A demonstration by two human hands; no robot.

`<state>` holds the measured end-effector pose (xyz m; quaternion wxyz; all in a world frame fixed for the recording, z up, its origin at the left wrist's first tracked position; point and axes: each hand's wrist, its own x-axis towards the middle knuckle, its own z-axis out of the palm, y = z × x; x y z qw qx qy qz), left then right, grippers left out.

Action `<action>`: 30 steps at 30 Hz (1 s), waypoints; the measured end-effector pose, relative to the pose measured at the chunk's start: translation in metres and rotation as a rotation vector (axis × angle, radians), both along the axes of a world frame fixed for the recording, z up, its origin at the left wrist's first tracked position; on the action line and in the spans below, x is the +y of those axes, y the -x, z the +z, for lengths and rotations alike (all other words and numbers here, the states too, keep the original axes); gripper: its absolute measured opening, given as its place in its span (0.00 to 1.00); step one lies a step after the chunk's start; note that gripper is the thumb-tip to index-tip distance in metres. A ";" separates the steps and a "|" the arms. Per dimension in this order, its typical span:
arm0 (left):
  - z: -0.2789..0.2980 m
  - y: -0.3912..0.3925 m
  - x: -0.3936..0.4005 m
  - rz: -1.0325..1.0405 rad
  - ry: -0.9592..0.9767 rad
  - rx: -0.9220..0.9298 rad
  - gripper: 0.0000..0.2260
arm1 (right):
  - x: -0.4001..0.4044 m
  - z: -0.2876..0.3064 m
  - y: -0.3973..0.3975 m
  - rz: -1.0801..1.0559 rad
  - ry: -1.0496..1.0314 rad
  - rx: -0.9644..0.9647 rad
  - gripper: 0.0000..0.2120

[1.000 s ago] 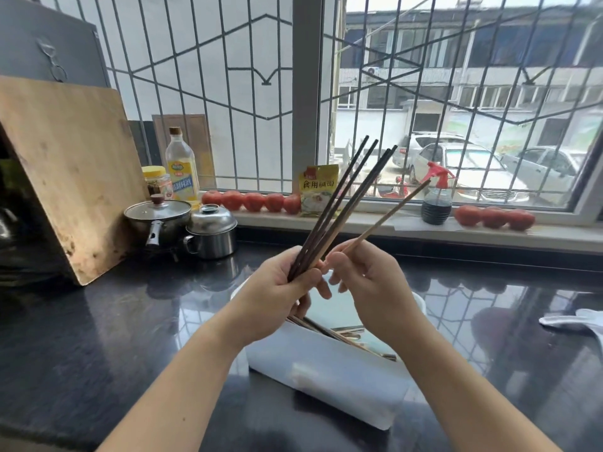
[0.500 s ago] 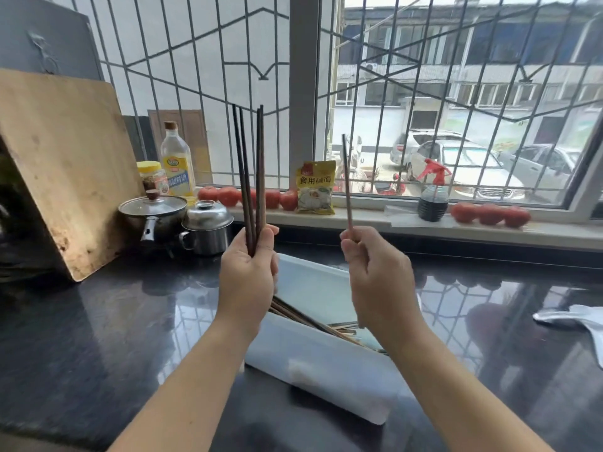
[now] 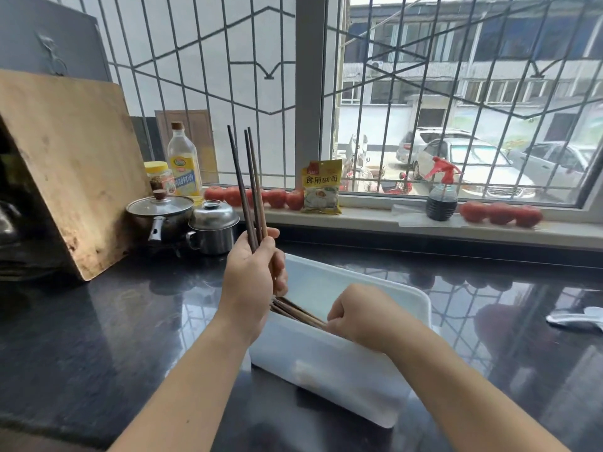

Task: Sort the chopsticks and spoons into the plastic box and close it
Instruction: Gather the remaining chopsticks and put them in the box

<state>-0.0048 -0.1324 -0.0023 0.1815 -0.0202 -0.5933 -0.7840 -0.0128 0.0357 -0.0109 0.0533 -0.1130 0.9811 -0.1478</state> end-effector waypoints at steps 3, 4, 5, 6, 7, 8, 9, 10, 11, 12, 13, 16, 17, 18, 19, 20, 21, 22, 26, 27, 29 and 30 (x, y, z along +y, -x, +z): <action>0.000 0.000 -0.001 -0.012 0.018 0.009 0.08 | 0.001 0.001 -0.001 -0.008 0.051 0.068 0.15; -0.001 0.000 -0.001 -0.021 0.036 0.007 0.09 | 0.001 0.002 -0.002 -0.005 0.108 0.126 0.14; -0.001 0.000 -0.001 -0.033 0.066 0.005 0.10 | 0.000 0.004 -0.002 0.005 0.188 0.198 0.12; -0.001 0.000 -0.001 -0.053 0.105 0.007 0.11 | 0.000 0.005 -0.003 0.015 0.289 0.276 0.10; -0.002 -0.001 0.000 -0.084 0.153 0.018 0.11 | -0.001 0.006 -0.004 0.020 0.400 0.347 0.08; -0.002 -0.002 0.000 -0.129 0.207 0.033 0.11 | -0.001 0.009 -0.007 0.021 0.510 0.403 0.08; -0.003 -0.003 0.000 -0.182 0.266 0.051 0.11 | -0.002 0.012 -0.009 0.025 0.606 0.441 0.07; -0.004 -0.004 0.000 -0.236 0.328 0.065 0.10 | -0.002 0.014 -0.011 0.037 0.688 0.463 0.07; -0.004 -0.005 0.000 -0.283 0.385 0.077 0.10 | -0.002 0.015 -0.012 0.062 0.760 0.469 0.07; -0.004 -0.005 0.001 -0.321 0.429 0.085 0.09 | -0.002 0.017 -0.014 0.096 0.815 0.468 0.08; -0.004 -0.005 0.001 -0.348 0.457 0.092 0.08 | -0.002 0.017 -0.015 0.129 0.846 0.468 0.10; -0.002 -0.005 0.001 -0.391 0.458 0.109 0.07 | -0.003 0.016 -0.016 0.165 0.886 0.456 0.12; -0.003 -0.005 0.000 -0.400 0.451 0.116 0.06 | -0.003 0.015 -0.016 0.157 0.901 0.451 0.11; -0.003 -0.005 -0.001 -0.411 0.447 0.119 0.06 | -0.003 0.015 -0.015 0.147 0.913 0.443 0.10; -0.003 -0.005 -0.001 -0.421 0.449 0.121 0.06 | -0.002 0.015 -0.015 0.141 0.923 0.431 0.08; -0.003 -0.005 -0.001 -0.433 0.455 0.122 0.07 | -0.001 0.016 -0.014 0.141 0.934 0.422 0.08; -0.003 -0.005 -0.001 -0.444 0.467 0.124 0.07 | 0.000 0.016 -0.014 0.147 0.941 0.419 0.07; -0.003 -0.005 -0.001 -0.453 0.478 0.124 0.08 | 0.001 0.017 -0.014 0.153 0.949 0.424 0.07; -0.002 -0.005 -0.004 -0.435 0.464 0.104 0.10 | 0.006 0.026 -0.021 0.094 1.248 0.496 0.06; -0.001 -0.004 -0.004 -0.386 0.427 0.094 0.10 | 0.010 0.028 -0.021 0.019 1.342 0.527 0.06; -0.002 -0.002 -0.005 -0.249 0.291 0.070 0.10 | 0.018 0.029 -0.018 -0.141 1.408 0.588 0.07; -0.002 -0.001 -0.005 -0.191 0.210 0.053 0.11 | 0.022 0.028 -0.016 -0.192 1.369 0.603 0.07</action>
